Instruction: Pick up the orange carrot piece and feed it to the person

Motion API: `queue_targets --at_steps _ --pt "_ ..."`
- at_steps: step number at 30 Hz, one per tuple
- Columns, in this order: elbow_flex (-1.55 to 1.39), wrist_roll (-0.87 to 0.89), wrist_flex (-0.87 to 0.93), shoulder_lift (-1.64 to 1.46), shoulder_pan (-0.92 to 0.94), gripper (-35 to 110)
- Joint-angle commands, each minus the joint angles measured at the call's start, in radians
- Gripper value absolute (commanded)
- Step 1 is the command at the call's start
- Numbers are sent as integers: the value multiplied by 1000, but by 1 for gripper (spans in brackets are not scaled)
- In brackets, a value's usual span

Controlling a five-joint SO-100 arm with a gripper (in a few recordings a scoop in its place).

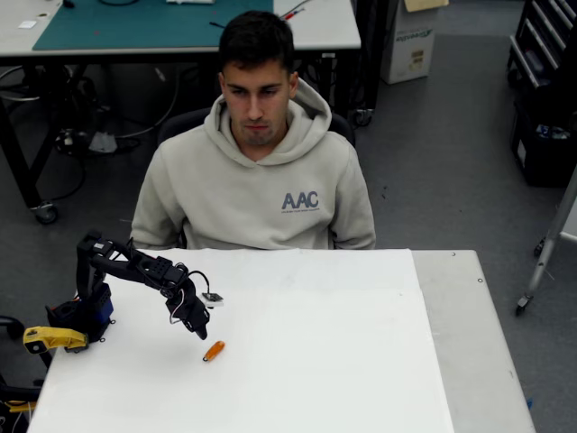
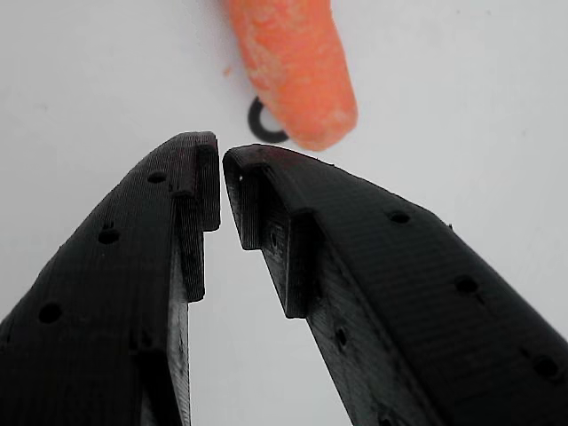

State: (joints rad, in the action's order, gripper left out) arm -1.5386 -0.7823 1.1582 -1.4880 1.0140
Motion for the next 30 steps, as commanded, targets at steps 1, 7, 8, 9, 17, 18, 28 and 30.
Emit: queue_targets --at_steps 1,7,8,9,17,18,28,30 --pt "57 -9 3 -35 12 -2" --pt "58 -9 3 -37 12 7" --pt "58 -9 3 -37 14 9" --pt "58 -9 3 -37 15 11" --pt "60 -11 3 -35 14 20" --pt "60 -11 3 -35 12 20" --pt "63 -12 2 49 14 20" --pt "63 -12 2 58 14 20"
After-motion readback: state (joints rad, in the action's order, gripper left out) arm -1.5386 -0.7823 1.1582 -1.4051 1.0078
